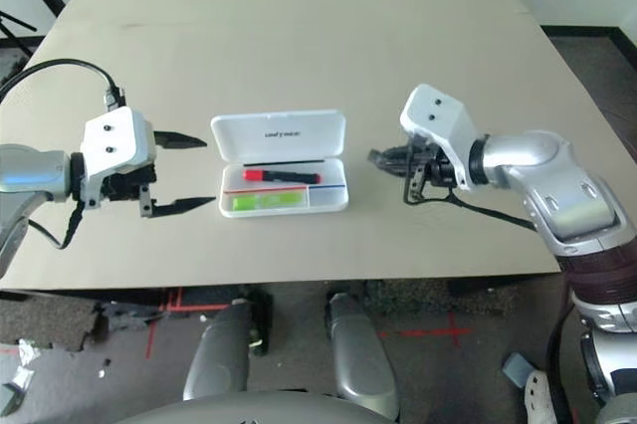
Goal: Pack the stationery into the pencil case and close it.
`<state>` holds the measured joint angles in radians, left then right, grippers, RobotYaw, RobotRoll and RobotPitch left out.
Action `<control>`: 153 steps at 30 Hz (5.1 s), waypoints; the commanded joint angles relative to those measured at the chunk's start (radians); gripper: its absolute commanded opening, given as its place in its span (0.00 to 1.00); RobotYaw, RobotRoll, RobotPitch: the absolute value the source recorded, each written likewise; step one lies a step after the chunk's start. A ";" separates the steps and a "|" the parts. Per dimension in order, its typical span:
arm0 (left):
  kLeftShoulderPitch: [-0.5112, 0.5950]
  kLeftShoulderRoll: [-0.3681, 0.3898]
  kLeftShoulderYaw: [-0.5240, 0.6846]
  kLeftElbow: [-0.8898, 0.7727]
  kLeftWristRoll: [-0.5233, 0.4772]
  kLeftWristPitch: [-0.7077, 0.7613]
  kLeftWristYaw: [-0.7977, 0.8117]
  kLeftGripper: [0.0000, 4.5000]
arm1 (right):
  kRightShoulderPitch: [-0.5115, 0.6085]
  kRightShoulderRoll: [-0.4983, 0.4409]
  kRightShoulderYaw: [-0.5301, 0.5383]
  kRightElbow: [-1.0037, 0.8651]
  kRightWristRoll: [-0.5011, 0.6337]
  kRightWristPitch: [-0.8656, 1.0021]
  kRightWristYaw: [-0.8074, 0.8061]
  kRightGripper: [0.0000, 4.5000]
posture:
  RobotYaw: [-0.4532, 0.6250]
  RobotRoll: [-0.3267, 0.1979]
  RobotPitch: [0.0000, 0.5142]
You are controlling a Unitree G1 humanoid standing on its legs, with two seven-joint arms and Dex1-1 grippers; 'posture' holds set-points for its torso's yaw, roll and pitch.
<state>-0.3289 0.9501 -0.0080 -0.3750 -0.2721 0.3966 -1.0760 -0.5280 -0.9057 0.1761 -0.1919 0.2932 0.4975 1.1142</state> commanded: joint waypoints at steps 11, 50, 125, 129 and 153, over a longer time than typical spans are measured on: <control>0.067 0.006 0.045 -0.031 -0.007 -0.003 0.025 1.00 | 0.007 0.136 0.102 0.003 -0.085 -0.162 0.037 0.07 | 0.45 0.62 0.37; 0.087 0.007 0.059 0.009 -0.007 -0.017 0.037 1.00 | 0.055 0.122 -0.091 0.138 -0.013 -0.043 0.072 0.98 | 0.44 0.62 0.36; -0.122 -0.346 -0.158 0.113 0.052 0.129 0.143 0.00 | 0.263 -0.002 -0.250 0.110 0.209 0.077 0.117 1.00 | 0.37 0.62 0.37; -0.114 -0.349 -0.196 0.082 0.057 0.138 0.138 0.00 | 0.266 -0.003 -0.247 0.109 0.206 0.076 0.117 1.00 | 0.37 0.62 0.37; -0.042 -0.395 -0.146 0.225 0.072 0.006 0.207 0.39 | 0.212 0.120 -0.276 0.168 0.214 0.011 0.026 1.00 | 0.37 0.62 0.39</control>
<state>-0.3845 0.5622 -0.1941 -0.1635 -0.1680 0.3911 -0.8852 -0.3047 -0.8063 -0.0720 -0.0304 0.4814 0.5180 1.1625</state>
